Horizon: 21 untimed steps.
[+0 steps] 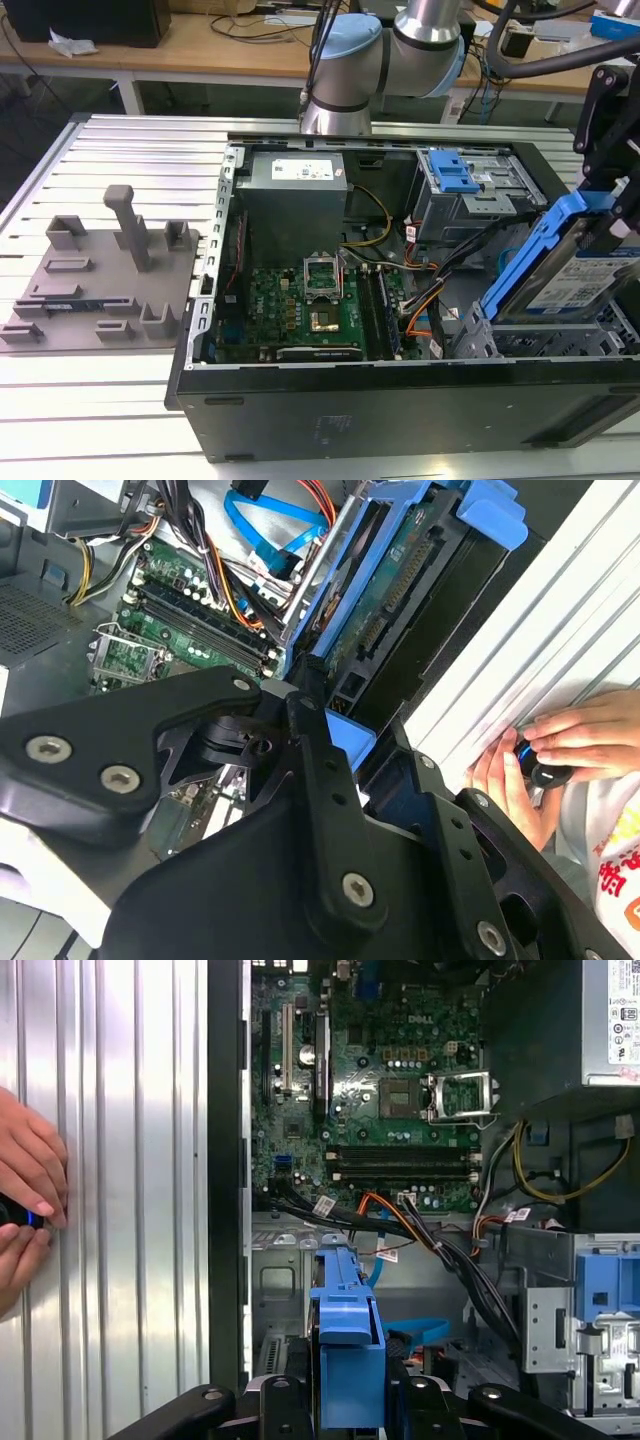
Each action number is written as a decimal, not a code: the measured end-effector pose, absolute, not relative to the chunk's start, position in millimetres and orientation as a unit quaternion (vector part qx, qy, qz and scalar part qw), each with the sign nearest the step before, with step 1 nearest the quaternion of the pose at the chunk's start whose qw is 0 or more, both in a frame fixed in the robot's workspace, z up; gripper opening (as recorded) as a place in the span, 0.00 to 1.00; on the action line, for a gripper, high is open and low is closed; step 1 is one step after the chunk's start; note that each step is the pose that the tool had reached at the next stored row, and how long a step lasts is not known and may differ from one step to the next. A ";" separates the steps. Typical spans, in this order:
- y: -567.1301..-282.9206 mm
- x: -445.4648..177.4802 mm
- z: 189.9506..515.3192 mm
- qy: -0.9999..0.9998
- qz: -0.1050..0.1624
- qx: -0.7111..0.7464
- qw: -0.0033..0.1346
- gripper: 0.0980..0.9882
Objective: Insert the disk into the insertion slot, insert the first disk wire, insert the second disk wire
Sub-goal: 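Insert the disk into the insertion slot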
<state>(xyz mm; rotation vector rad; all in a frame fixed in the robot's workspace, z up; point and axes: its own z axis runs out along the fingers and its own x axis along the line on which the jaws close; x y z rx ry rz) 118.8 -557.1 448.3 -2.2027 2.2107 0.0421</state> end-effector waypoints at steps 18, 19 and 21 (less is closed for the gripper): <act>-557.1 118.8 422.9 0.708 0.013 -0.706 0.010 0.30; -557.1 118.8 420.0 0.708 0.013 -0.706 0.010 0.30; -557.1 118.8 417.1 0.708 0.013 -0.706 0.010 0.30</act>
